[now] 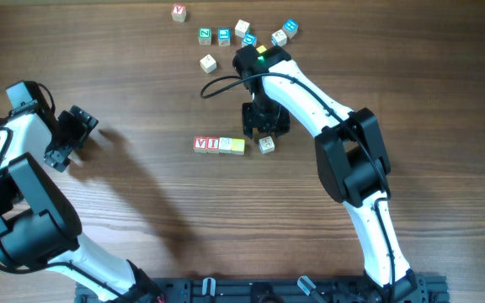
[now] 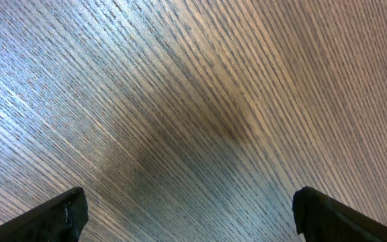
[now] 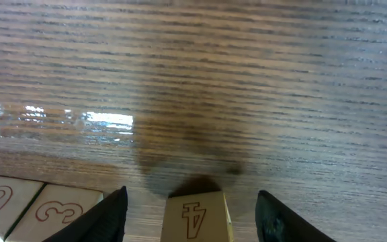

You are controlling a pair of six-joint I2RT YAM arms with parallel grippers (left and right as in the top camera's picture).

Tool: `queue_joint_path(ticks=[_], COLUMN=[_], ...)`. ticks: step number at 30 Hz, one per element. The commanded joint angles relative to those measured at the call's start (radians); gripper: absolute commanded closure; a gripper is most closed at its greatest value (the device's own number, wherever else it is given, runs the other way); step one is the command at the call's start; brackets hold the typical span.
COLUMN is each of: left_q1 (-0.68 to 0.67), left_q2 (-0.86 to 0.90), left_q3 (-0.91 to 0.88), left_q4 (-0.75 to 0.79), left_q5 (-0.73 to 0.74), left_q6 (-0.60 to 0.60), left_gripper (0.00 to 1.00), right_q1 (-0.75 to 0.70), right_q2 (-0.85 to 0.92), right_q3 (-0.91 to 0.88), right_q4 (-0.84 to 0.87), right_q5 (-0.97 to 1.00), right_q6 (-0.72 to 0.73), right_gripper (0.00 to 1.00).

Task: Form a horizontal line
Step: 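Carry the white block and set it right of the 'C' block, then lift the right gripper and reposition it right of the white block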

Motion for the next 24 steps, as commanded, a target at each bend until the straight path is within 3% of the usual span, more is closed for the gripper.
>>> queue_joint_path(ticks=[1, 6, 13, 14, 16, 18, 19, 20, 22, 23, 24], left_q1=[0.003, 0.003, 0.003, 0.003, 0.003, 0.003, 0.003, 0.003, 0.003, 0.003, 0.003], left_q2=[0.012, 0.012, 0.012, 0.012, 0.012, 0.012, 0.012, 0.012, 0.012, 0.012, 0.012], left_q3=[-0.002, -0.002, -0.002, -0.002, -0.002, -0.002, -0.002, -0.002, -0.002, -0.002, -0.002], left_q4=[0.000, 0.000, 0.000, 0.000, 0.000, 0.000, 0.000, 0.000, 0.000, 0.000, 0.000], left_q5=[0.004, 0.004, 0.004, 0.004, 0.004, 0.004, 0.004, 0.004, 0.004, 0.004, 0.004], left_q6=[-0.009, -0.009, -0.009, -0.009, -0.009, -0.009, -0.009, -0.009, -0.009, -0.009, -0.009], left_gripper=[0.00, 0.00, 0.00, 0.00, 0.00, 0.00, 0.00, 0.00, 0.00, 0.00, 0.00], right_q1=[-0.015, -0.073, -0.198, -0.208, -0.209, -0.209, -0.212, -0.212, -0.212, -0.212, -0.212], right_q2=[-0.020, -0.020, -0.020, -0.020, -0.020, -0.020, -0.021, -0.036, -0.111, -0.153, -0.187], right_q3=[-0.005, -0.005, -0.005, -0.005, -0.005, -0.005, -0.005, -0.005, -0.005, -0.005, -0.005], right_q4=[0.022, 0.115, 0.096, 0.099, 0.101, 0.097, 0.072, 0.054, 0.040, 0.024, 0.011], right_q5=[0.060, 0.069, 0.069, 0.069, 0.059, 0.039, 0.040, 0.039, 0.039, 0.041, 0.048], right_q6=[0.007, 0.022, 0.026, 0.013, -0.056, -0.109, -0.108, -0.098, -0.098, -0.104, -0.127], right_gripper=[0.36, 0.33, 0.32, 0.28, 0.00, 0.00, 0.31, 0.46, 0.50, 0.59, 0.62])
